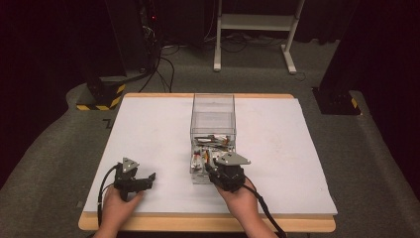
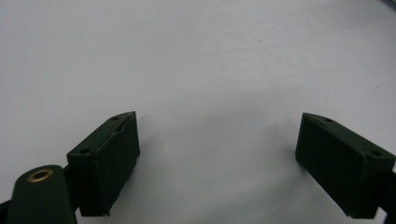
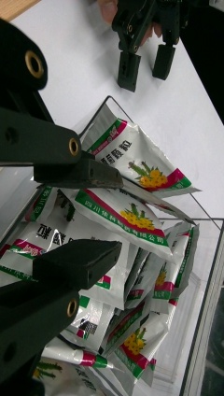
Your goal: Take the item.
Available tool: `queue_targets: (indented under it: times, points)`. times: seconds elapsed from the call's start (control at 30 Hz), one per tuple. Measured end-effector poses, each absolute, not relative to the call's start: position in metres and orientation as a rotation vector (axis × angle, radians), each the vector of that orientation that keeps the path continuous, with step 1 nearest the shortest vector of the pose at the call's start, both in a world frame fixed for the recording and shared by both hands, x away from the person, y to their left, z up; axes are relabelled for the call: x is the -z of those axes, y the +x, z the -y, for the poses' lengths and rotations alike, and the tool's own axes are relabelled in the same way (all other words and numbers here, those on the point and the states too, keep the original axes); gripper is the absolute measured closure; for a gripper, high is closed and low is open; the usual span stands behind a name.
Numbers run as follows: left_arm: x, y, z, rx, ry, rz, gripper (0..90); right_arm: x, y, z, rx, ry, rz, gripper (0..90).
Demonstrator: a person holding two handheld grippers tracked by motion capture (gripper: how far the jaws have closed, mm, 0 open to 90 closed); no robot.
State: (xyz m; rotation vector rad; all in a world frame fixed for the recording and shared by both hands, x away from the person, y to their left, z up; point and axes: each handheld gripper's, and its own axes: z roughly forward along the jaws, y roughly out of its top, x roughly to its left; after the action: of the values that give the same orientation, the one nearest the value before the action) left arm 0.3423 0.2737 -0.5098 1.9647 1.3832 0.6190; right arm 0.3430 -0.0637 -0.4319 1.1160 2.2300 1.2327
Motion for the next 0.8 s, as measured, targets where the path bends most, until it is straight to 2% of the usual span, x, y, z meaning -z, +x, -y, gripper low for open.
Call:
queue_targets:
  times: [0.37, 0.8]
  points:
    - [0.5098, 0.3423, -0.2737, -0.619, 1.965, -1.383, 13.7, 0.4332, 0.3489, 0.0597, -1.187, 1.111, -2.263, 67.7]
    - [0.5098, 0.3423, -0.2738, -0.619, 1.965, -1.383, 13.8, 0.4327, 0.3508, 0.0609, -1.212, 1.107, -2.268, 84.5]
